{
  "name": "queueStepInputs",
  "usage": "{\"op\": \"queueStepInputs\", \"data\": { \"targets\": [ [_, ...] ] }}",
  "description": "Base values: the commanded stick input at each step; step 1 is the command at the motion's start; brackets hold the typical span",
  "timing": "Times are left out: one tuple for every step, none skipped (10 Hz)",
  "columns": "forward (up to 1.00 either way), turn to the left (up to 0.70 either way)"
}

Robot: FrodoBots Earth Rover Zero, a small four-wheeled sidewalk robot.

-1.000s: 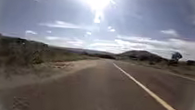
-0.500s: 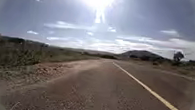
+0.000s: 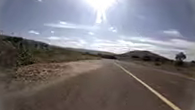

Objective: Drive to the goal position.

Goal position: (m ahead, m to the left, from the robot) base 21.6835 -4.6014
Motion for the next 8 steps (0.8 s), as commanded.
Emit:
{"op": "queueStepInputs", "data": {
  "targets": [
    [1.0, 0.0],
    [1.0, 0.0],
    [1.0, 0.0],
    [1.0, 0.0],
    [1.0, 0.0],
    [1.0, 0.0],
    [1.0, 0.0],
    [1.0, 0.0]
  ]
}}
